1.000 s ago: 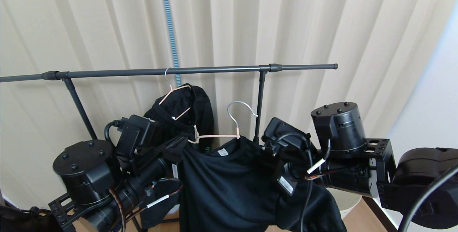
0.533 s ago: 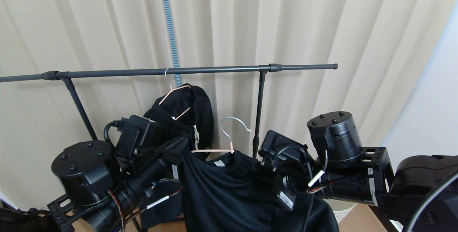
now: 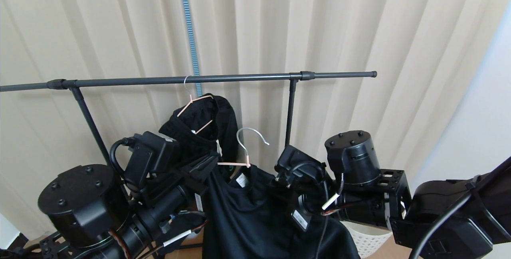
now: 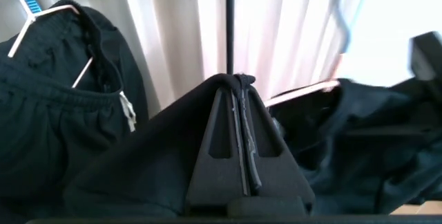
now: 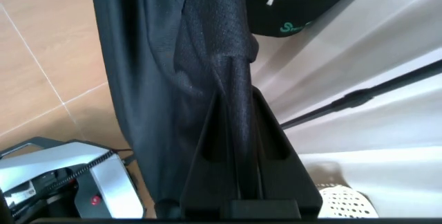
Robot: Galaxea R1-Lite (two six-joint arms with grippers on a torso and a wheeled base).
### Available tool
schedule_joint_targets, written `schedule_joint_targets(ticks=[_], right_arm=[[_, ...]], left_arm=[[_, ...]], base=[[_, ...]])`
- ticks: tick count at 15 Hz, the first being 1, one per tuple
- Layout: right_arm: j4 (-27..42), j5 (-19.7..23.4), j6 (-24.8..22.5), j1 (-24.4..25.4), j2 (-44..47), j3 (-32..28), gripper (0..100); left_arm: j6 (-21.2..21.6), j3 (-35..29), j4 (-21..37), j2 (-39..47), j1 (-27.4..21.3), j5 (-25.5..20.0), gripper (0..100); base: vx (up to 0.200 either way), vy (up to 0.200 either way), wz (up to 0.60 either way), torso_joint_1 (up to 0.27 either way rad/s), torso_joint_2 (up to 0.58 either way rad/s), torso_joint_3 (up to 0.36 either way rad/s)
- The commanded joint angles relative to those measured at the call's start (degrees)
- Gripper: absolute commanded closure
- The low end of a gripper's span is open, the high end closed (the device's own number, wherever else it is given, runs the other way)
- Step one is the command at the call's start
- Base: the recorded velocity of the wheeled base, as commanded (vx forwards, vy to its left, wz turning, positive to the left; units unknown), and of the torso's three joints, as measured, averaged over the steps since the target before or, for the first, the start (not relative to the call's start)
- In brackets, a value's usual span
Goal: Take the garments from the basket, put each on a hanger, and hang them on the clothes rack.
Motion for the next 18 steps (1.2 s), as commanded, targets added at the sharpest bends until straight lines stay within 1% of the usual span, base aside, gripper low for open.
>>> schedule_joint_targets(ticks=[1, 3, 4, 7, 9, 10, 14, 16, 18], right_arm=[[-1.46, -0.34, 1.18, 0.25, 1.91, -0.05, 100], [-3.13, -2.98, 3.02, 1.57, 3.49, -0.4, 100], [-4.01, -3.5, 4.17, 1.57, 4.28, -0.58, 100], [-5.07, -4.65, 5.4, 1.75, 5.86, -1.9, 100], [-5.07, -6.58, 6.98, 2.36, 6.83, -2.69, 100], [-5.07, -6.84, 8.12, 2.45, 6.83, -3.04, 100], [-6.03, -6.93, 9.97, 2.45, 5.69, -3.3, 100], [-6.21, -6.67, 9.97, 2.45, 4.28, -2.16, 100], [-6.21, -5.88, 9.79, 2.45, 2.79, -0.67, 100]], left_arm=[[0.08, 0.82, -0.04, -0.54, -1.7, -0.08, 100], [0.0, 1.26, -0.04, -0.63, -3.54, -0.08, 100], [0.0, 1.26, -0.04, -0.63, -3.98, -0.08, 100], [0.0, 1.17, 0.05, -0.9, -4.51, -0.08, 100], [0.0, 1.26, 0.23, -0.9, -4.86, -0.08, 100], [0.0, 1.26, 0.58, -0.9, -4.86, -0.08, 100], [-0.09, 0.73, 2.6, -0.63, -4.51, -0.08, 100], [-0.18, 0.12, 2.78, -0.37, -2.23, -0.08, 100], [-0.27, -0.41, 2.95, -0.02, -1.08, -0.08, 100]], base=[[0.0, 0.0, 0.0, 0.0, 0.0, 0.0], [0.0, 0.0, 0.0, 0.0, 0.0, 0.0], [0.0, 0.0, 0.0, 0.0, 0.0, 0.0], [0.0, 0.0, 0.0, 0.0, 0.0, 0.0], [0.0, 0.0, 0.0, 0.0, 0.0, 0.0], [0.0, 0.0, 0.0, 0.0, 0.0, 0.0], [0.0, 0.0, 0.0, 0.0, 0.0, 0.0], [0.0, 0.0, 0.0, 0.0, 0.0, 0.0], [0.0, 0.0, 0.0, 0.0, 0.0, 0.0]])
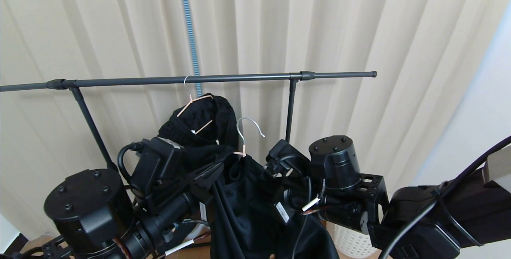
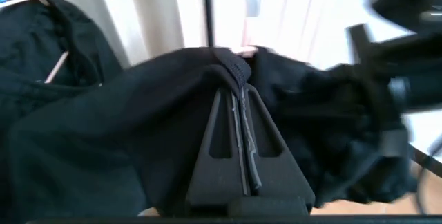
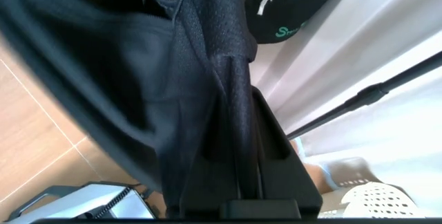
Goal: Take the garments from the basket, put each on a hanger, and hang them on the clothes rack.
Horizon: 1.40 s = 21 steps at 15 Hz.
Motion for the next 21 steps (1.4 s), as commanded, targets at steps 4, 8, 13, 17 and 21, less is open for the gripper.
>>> schedule_joint_targets(ticks=[4, 8, 13, 17, 21], right_arm=[[0.11, 0.62, -0.28, -0.06, -1.59, 0.96, 100], [0.02, 0.62, -0.28, -0.86, -1.59, 0.96, 100], [0.2, 6.51, -9.16, -8.41, -3.44, 2.98, 100], [0.72, 18.29, -14.87, -16.32, -6.51, 4.91, 100], [0.72, 28.22, -18.83, -21.16, -7.48, 6.49, 100]], left_arm=[[0.01, -0.21, -0.06, 0.36, 0.71, 0.03, 0], [0.28, 0.58, -0.15, 0.09, 0.62, -0.05, 0], [0.54, 1.37, -0.06, -2.19, 15.39, -13.76, 0], [0.54, 3.04, -0.15, -2.01, 27.87, -32.49, 0], [0.54, 4.27, -0.24, -0.7, 34.72, -44.44, 0]], base=[[0.0, 0.0, 0.0, 0.0, 0.0, 0.0], [0.0, 0.0, 0.0, 0.0, 0.0, 0.0], [0.0, 0.0, 0.0, 0.0, 0.0, 0.0], [0.0, 0.0, 0.0, 0.0, 0.0, 0.0], [0.0, 0.0, 0.0, 0.0, 0.0, 0.0]])
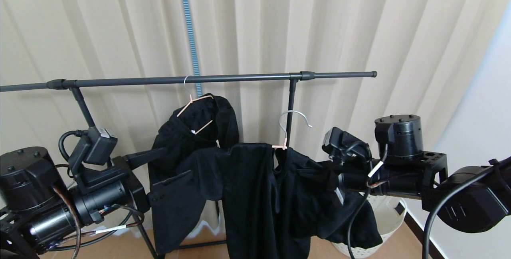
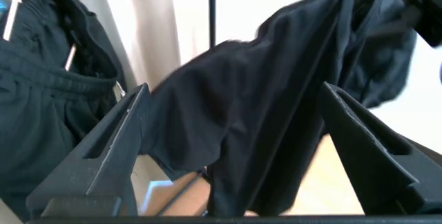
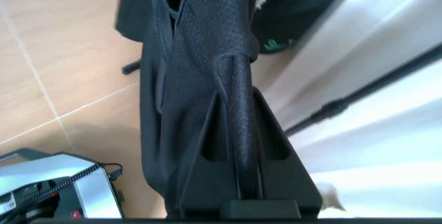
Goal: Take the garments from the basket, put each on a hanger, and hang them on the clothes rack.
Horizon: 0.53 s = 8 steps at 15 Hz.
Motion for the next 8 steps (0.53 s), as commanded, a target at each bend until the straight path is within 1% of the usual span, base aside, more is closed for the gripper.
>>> schedule_joint_targets(ticks=[1, 5, 6, 8], right_arm=[[-0.03, 3.16, -1.74, -2.7, -0.73, 0.79, 100], [-0.12, 12.74, -5.52, -6.21, -0.82, 1.84, 100], [-0.03, 14.58, -5.87, -6.39, -1.34, 2.02, 100], [-0.12, 16.52, -5.78, -6.48, -1.61, 2.11, 100]], left_arm=[[-0.01, 0.53, -0.08, 2.11, 3.74, -3.28, 0], [0.25, 1.41, -0.43, 5.62, 4.79, -7.68, 0], [0.25, 1.67, -0.78, 6.85, 4.79, -8.91, 0], [0.25, 2.2, -0.87, 7.73, 4.35, -9.43, 0]], base=[[0.0, 0.0, 0.0, 0.0, 0.0, 0.0], [0.0, 0.0, 0.0, 0.0, 0.0, 0.0], [0.0, 0.0, 0.0, 0.0, 0.0, 0.0], [0.0, 0.0, 0.0, 0.0, 0.0, 0.0]])
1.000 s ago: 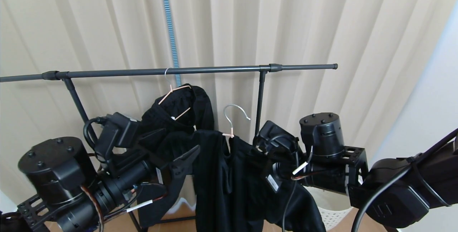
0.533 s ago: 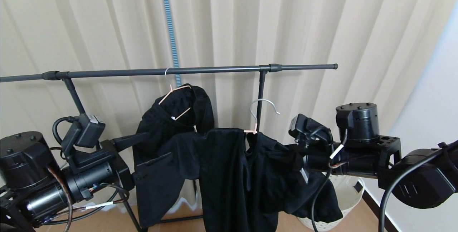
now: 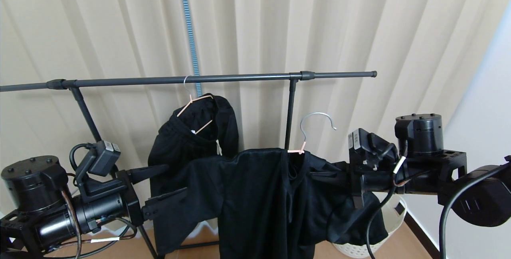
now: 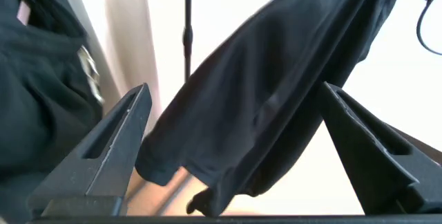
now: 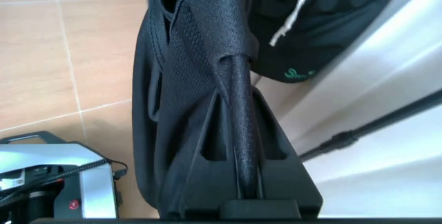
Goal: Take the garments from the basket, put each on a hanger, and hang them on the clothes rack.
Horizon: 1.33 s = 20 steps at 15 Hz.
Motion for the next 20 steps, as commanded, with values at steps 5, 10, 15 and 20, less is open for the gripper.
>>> schedule_joint_targets(ticks=[5, 10, 15, 20], right_arm=[[0.15, 3.03, 0.23, -0.19, -1.39, 0.06, 100], [0.06, 3.03, 0.32, -0.19, -1.31, -0.03, 100], [-0.29, 3.03, 0.5, -2.38, -1.22, -0.56, 100], [-0.55, 4.26, 0.41, -3.88, -1.39, -0.38, 100]], left_arm=[[0.09, 0.11, -0.08, 3.96, -1.37, 0.13, 0], [0.0, -0.07, -0.7, 4.4, -1.46, 0.22, 100], [-0.27, -0.16, -3.42, 4.75, 0.12, 0.31, 100], [-0.79, -1.39, -5.79, 4.57, 4.16, -0.05, 100]], base=[[0.0, 0.0, 0.0, 0.0, 0.0, 0.0], [0.0, 0.0, 0.0, 0.0, 0.0, 0.0], [0.0, 0.0, 0.0, 0.0, 0.0, 0.0], [0.0, 0.0, 0.0, 0.0, 0.0, 0.0]])
